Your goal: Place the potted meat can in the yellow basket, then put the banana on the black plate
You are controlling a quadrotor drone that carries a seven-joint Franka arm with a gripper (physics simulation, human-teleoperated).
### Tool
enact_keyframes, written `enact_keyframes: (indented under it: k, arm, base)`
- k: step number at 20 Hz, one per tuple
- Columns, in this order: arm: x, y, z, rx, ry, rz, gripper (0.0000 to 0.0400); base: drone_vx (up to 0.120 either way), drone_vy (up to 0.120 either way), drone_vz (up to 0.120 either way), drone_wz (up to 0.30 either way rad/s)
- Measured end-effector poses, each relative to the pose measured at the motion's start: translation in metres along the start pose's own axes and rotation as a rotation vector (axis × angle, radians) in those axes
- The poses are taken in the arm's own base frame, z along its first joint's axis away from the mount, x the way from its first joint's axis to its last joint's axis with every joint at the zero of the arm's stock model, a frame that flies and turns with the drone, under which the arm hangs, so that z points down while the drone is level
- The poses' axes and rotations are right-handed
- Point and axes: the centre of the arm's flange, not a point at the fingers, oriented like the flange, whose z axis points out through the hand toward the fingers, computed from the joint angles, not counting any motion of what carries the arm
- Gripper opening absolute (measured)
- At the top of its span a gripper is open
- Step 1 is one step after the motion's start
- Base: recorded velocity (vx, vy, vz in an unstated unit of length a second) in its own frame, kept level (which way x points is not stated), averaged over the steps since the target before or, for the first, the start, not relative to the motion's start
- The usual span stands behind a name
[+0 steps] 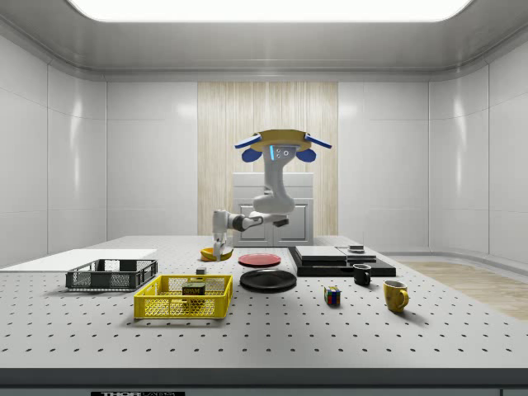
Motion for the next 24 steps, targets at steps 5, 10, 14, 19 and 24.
enact_keyframes:
  k: [5,10,14,19,24]
  arm:
    - [0.0,0.0,0.0,0.0,0.0,0.0,0.0201]
    - [0.0,0.0,0.0,0.0,0.0,0.0,0.0201]
    - [0.0,0.0,0.0,0.0,0.0,0.0,0.0201]
    - [0.0,0.0,0.0,0.0,0.0,0.0,0.0201]
    - [0.0,0.0,0.0,0.0,0.0,0.0,0.0201]
  base:
    - [-0.12,0.056,0.0,0.0]
    - [-0.12,0.024,0.0,0.0]
    - [-0.12,0.0,0.0,0.0]
    - [-0.12,0.0,-0.04,0.0]
    - [-0.12,0.0,0.0,0.0]
